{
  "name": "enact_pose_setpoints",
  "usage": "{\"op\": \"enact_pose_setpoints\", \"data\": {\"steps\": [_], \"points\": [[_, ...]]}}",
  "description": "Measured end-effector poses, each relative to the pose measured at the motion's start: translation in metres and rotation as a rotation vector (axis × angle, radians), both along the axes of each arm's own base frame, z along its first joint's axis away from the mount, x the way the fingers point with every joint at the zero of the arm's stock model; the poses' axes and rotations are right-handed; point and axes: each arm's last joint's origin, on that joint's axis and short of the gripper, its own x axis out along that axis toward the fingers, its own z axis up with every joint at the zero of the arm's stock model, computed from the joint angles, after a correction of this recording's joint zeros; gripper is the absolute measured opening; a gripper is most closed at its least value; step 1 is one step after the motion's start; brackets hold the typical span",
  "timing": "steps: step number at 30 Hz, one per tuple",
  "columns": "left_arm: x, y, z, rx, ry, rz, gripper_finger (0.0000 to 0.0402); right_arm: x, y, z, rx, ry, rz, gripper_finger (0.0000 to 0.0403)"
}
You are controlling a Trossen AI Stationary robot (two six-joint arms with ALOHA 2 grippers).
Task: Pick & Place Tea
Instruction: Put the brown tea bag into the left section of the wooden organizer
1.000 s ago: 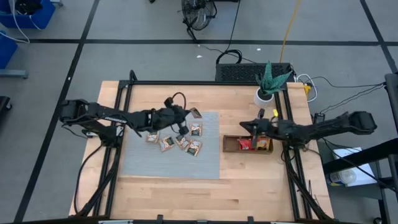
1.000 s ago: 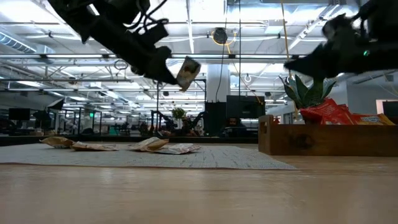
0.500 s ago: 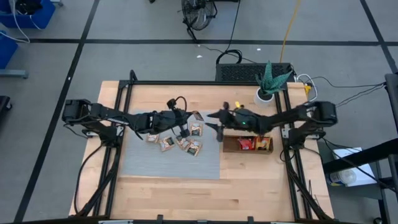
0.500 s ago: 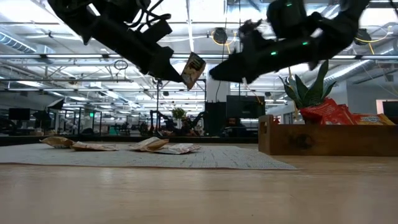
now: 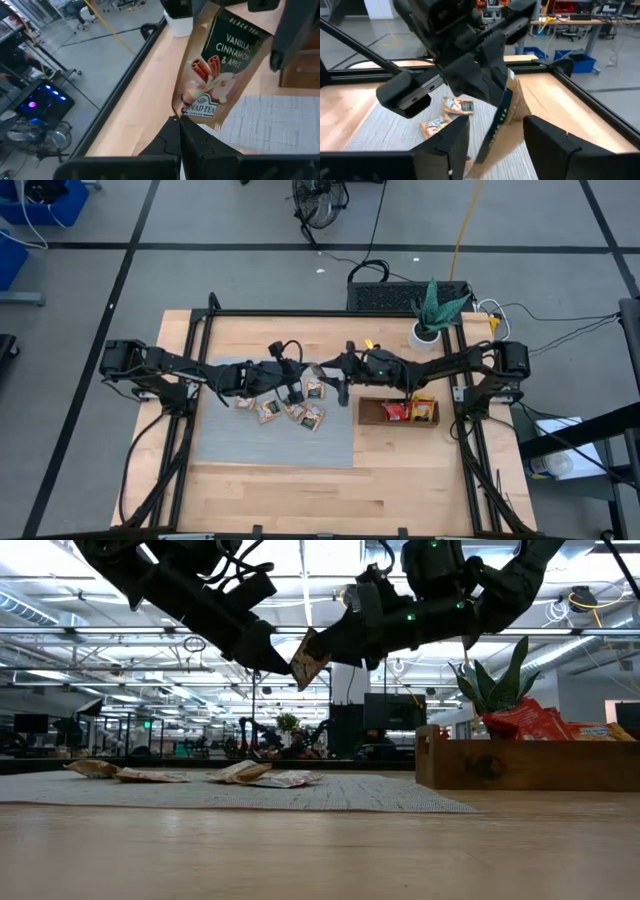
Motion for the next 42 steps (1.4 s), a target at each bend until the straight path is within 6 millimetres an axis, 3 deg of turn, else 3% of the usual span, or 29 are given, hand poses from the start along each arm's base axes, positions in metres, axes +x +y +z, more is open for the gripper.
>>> {"op": "enact_pose_setpoints", "data": {"steps": [14,17,21,28,34,38,42], "points": [[-0.002,0.001,-0.002,0.023,0.027,0.047,0.0,-0.003,-0.002,-0.004,0.001,0.066,-0.076,0.0135],[-0.002,0.001,-0.002,0.023,0.025,0.047,0.0,-0.003,-0.004,-0.004,-0.025,0.077,-0.114,0.0105],[-0.002,0.001,-0.002,0.02,0.023,0.045,0.0,-0.004,-0.006,-0.005,-0.071,0.095,-0.126,0.0018],[-0.001,0.0,-0.002,-0.024,-0.001,0.045,0.0002,-0.006,0.005,0.004,-0.207,0.111,-0.131,0.0001],[-0.003,0.0,-0.006,-0.087,0.007,0.032,0.0031,-0.036,0.032,0.04,-0.319,0.204,-0.131,0.0],[-0.002,-0.001,-0.004,-0.094,-0.006,0.021,0.0044,-0.069,0.051,0.055,-0.234,0.313,-0.068,0.0],[-0.002,-0.001,-0.004,-0.112,-0.023,0.034,0.0041,-0.1,0.061,0.054,-0.072,0.478,-0.073,0.0]]}}
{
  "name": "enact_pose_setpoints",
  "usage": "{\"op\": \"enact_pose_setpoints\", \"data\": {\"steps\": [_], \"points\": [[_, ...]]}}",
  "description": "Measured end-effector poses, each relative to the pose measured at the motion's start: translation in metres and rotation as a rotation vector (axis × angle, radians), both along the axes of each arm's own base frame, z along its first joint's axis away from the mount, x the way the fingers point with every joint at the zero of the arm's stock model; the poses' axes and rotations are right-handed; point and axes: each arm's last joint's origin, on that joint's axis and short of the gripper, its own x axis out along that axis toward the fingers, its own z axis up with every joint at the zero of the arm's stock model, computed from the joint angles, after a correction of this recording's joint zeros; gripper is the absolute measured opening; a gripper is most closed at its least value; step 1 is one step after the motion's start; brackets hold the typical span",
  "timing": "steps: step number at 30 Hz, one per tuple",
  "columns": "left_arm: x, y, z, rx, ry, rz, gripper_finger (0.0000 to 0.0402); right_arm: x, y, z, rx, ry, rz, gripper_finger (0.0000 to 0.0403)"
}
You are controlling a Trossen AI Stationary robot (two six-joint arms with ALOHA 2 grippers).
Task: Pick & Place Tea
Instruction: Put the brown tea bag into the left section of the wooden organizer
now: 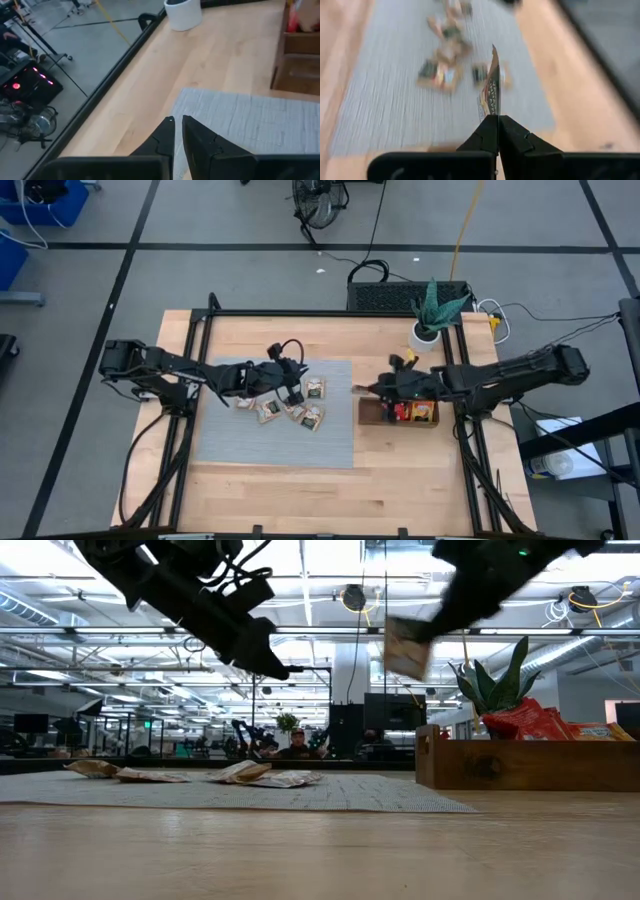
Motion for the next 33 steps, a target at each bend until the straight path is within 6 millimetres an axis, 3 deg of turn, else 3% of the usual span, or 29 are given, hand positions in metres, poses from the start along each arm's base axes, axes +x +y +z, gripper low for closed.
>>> {"op": "enact_pose_setpoints", "data": {"steps": [4,13,33], "points": [[0.0,0.0,0.0,-0.016,-0.005,0.002,0.0036,-0.012,0.005,-0.01,0.107,0.12,-0.075,0.0],[0.001,-0.001,-0.001,-0.052,-0.013,-0.043,0.0035,-0.006,0.014,-0.038,0.159,0.305,-0.082,0.0],[0.001,0.004,0.0,-0.067,-0.026,-0.029,0.0035,0.006,0.011,-0.072,0.056,0.378,-0.195,0.0]]}}
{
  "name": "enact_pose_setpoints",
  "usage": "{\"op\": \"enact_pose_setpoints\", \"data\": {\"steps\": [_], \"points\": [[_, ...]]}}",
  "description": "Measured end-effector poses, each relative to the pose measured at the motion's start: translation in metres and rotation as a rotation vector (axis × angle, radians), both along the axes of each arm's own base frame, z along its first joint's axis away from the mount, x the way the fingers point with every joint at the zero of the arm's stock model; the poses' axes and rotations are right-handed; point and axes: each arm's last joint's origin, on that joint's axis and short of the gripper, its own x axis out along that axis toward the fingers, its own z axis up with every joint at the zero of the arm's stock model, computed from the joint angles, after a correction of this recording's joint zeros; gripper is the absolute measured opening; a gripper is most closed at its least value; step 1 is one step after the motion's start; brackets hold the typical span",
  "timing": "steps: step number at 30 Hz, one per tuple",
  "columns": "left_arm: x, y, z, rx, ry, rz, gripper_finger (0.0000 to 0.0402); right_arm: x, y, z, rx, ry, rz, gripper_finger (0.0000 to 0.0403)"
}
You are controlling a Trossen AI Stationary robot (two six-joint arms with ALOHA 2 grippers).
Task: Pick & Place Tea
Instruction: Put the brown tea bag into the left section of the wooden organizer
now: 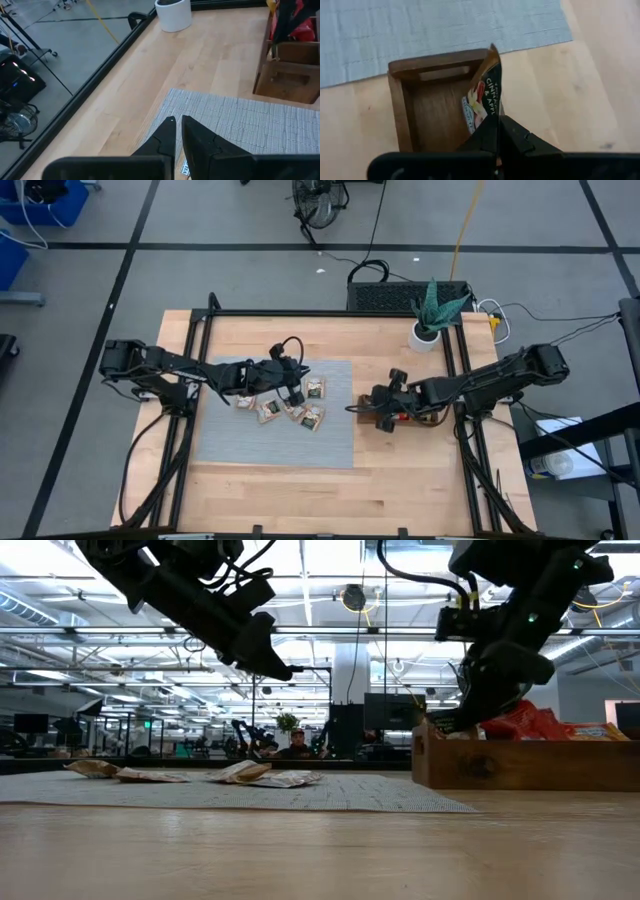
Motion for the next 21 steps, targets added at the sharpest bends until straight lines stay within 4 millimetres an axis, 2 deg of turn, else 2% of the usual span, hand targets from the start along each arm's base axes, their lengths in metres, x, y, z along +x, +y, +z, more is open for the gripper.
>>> {"op": "enact_pose_setpoints", "data": {"steps": [11,21], "points": [[0.0001,0.0,0.0,-0.001,-0.001,0.0,0.0035,-0.0003,-0.0015,0.0028,-0.037,-0.028,-0.036,0.0003],[0.0001,0.0,0.0,-0.002,-0.001,0.001,0.0035,-0.0004,-0.0023,0.0031,-0.059,-0.032,-0.049,0.0056]]}}
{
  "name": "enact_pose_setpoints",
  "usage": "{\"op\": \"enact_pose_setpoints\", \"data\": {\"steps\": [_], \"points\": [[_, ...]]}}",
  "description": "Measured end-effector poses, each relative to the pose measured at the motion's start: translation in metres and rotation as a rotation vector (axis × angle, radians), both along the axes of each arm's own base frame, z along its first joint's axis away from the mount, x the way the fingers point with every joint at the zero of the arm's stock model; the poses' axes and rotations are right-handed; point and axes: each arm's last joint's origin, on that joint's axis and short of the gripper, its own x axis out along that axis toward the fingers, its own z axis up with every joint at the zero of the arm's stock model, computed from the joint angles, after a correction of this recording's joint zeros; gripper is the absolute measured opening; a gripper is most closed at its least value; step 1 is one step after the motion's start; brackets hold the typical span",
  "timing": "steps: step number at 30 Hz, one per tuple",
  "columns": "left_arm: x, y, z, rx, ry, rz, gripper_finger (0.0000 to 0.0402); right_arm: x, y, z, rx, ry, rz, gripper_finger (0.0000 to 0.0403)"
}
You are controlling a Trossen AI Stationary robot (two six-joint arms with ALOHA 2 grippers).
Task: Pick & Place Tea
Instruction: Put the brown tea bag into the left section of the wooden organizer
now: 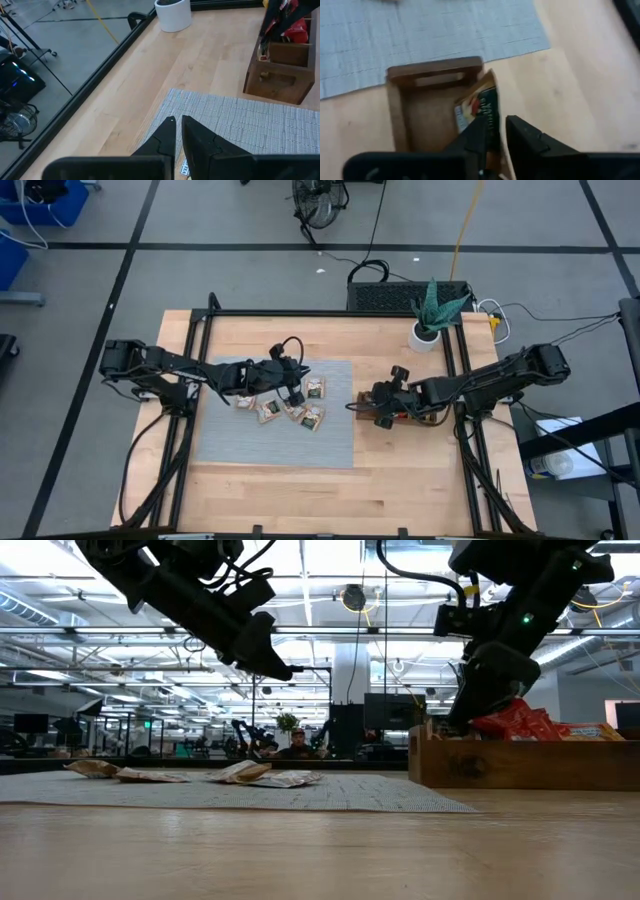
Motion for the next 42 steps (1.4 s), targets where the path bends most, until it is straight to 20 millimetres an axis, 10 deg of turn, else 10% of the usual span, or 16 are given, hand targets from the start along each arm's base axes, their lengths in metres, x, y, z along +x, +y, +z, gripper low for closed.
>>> {"op": "enact_pose_setpoints", "data": {"steps": [18,30,42], "points": [[-0.006,0.003,-0.009,-0.042,0.09,0.033,0.0038,0.019,0.0,0.049,-0.226,-0.376,0.184,0.0137],[-0.076,-0.012,-0.048,-0.623,0.711,0.42,0.0208,0.013,-0.012,0.033,-0.265,-0.323,0.177,0.0135],[-0.094,-0.054,-0.048,-0.478,0.944,0.227,0.025,0.002,-0.029,0.005,-0.308,-0.383,0.132,0.0135]]}}
